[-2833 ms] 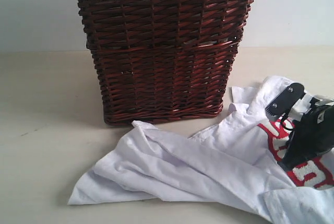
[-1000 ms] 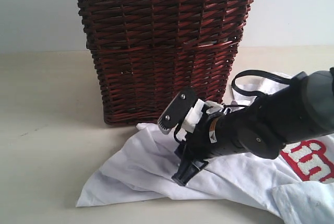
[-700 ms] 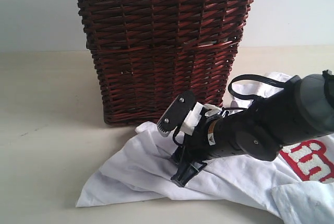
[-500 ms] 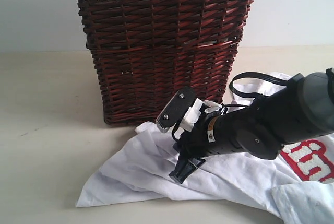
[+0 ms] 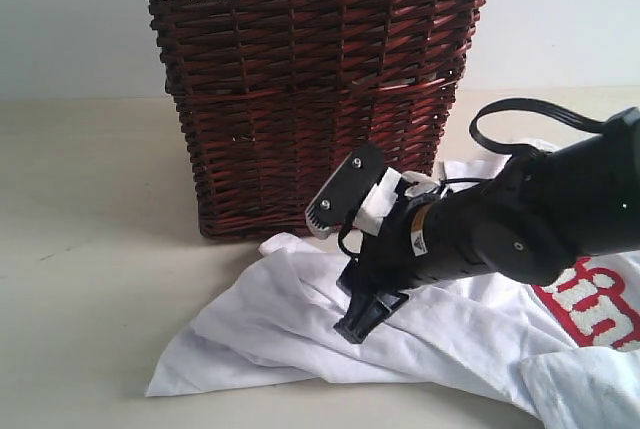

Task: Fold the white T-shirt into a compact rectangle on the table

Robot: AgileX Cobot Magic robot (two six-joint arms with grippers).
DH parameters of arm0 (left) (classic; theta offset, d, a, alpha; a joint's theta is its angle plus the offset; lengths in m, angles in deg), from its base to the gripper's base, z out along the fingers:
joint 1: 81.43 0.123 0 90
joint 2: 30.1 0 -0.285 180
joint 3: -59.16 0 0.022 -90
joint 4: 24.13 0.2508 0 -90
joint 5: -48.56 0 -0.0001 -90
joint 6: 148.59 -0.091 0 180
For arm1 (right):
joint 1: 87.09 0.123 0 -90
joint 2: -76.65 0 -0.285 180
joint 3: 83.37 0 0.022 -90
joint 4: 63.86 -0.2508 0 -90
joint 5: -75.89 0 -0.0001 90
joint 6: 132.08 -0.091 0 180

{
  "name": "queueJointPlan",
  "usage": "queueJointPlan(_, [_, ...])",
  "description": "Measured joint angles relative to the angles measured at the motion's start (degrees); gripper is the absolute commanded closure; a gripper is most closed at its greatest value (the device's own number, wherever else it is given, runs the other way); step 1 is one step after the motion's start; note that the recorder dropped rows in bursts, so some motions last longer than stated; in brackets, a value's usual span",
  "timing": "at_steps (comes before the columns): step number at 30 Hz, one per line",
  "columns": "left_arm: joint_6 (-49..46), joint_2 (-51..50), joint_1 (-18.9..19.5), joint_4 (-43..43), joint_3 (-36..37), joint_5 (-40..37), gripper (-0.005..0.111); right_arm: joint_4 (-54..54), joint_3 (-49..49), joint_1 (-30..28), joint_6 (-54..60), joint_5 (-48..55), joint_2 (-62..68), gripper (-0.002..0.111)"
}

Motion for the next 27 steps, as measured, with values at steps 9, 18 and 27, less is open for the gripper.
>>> queueJointPlan(9, [0.0,0.0,0.0,0.0,0.0,0.0,0.107,-0.8,0.1,0.0,-0.3,-1.9,7.4,0.069])
queueJointPlan(18, [0.0,0.0,0.0,0.0,0.0,0.0,0.107,-0.8,0.3,0.4,1.4,-3.5,8.2,0.108])
queueJointPlan(27, [0.0,0.0,0.0,0.0,0.0,0.0,0.107,-0.8,0.3,0.4,2.6,-7.1,-1.8,0.108])
